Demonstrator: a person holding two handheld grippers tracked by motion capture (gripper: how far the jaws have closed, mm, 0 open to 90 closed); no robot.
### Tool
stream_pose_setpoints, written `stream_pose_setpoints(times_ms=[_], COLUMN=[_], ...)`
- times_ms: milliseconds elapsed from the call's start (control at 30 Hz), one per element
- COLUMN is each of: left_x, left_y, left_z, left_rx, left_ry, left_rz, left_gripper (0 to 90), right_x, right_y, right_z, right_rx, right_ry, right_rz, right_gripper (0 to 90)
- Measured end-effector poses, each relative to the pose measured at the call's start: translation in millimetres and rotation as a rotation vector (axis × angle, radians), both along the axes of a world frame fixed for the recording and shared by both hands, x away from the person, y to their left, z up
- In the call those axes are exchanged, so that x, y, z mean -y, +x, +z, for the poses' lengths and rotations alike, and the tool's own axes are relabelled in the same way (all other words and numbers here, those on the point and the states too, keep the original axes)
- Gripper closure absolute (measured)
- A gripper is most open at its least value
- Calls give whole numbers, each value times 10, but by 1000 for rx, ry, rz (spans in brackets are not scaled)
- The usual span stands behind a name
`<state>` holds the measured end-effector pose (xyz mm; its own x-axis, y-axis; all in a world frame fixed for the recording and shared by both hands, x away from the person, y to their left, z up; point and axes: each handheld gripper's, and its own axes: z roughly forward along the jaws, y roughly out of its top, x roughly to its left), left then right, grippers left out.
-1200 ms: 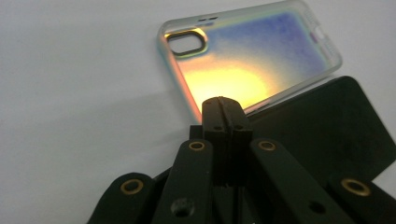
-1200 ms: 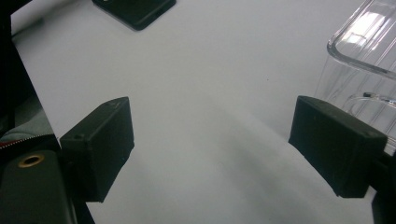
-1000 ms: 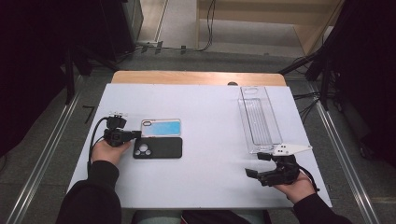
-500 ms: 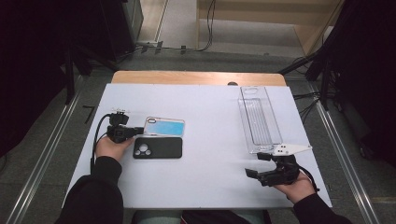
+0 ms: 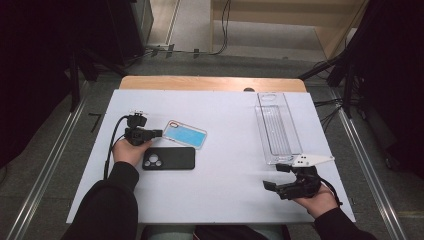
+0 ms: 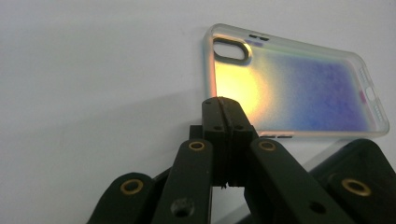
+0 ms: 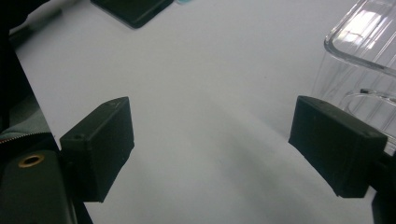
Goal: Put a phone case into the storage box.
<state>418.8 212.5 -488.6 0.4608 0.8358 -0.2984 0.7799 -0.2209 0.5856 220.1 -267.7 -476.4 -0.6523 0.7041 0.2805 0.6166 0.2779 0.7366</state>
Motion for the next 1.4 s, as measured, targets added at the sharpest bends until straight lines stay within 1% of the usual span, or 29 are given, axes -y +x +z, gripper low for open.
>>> stream_pose_setpoints(times_ms=[67, 200, 267, 333, 367, 433, 467, 600, 633, 700, 733, 767, 833, 933, 1033, 1133, 1167, 1233, 1300, 1367, 1400], left_x=[39, 96, 117, 140, 146, 162, 167, 157, 143, 116, 110, 114, 129, 142, 158, 164, 167, 169, 173, 185, 193], left_y=[38, 86, 106, 127, 138, 151, 159, 159, 155, 143, 134, 117, 73, 11, -84, -189, -228, -316, -403, -479, -512], left_z=[2, 11, 9, 3, 6, 5, 5, 20, 41, 98, 126, 152, 204, 278, 368, 448, 473, 514, 545, 564, 566], left_rx=[6, 10, 12, 14, 10, 16, 18, 21, 24, 33, 25, 17, 24, 5, 23, 41, 51, 70, 88, 91, 97], left_ry=[9, 11, 0, -1, -8, -23, -16, -26, -42, -73, -90, -102, -91, -114, -123, -148, -155, -165, -183, -194, -190], left_rz=[-10, -19, -24, -35, -37, -35, -41, -35, -31, -30, -38, -49, -71, -96, -140, -175, -185, -211, -233, -253, -259], left_gripper=[900, 900, 900, 900, 900, 900, 900, 900, 886, 773, 721, 685, 608, 483, 417, 389, 365, 358, 354, 336, 334], right_x=[2, 13, 23, 29, 30, 33, 36, 39, 39, 36, 33, 32, 32, 31, 32, 24, 21, 22, 23, 22, 19], right_y=[-4, -15, -20, -22, -23, -31, -32, -38, -38, -37, -37, -37, -35, -31, -16, 0, 6, 26, 38, 43, 46], right_z=[-4, -7, -9, -16, -17, -17, -17, -13, -12, -9, -8, -8, -9, -12, -13, -17, -20, -24, -21, -10, -3], right_rx=[-3, 1, -1, -1, -2, -2, -1, -1, 0, 2, 2, 2, -2, -3, -3, -2, -5, -5, -3, -3, 6], right_ry=[-6, 0, -2, 0, 1, -2, -2, 2, 2, 4, 5, 5, 5, 5, 7, 3, 6, 9, 11, 13, 13], right_rz=[1, -4, -8, -13, -14, -14, -14, -15, -15, -16, -15, -14, -15, -15, -15, -12, -12, -11, -15, -16, -13], right_gripper=[121, 121, 121, 121, 121, 121, 121, 121, 121, 121, 121, 121, 120, 121, 121, 120, 120, 121, 121, 121, 121])
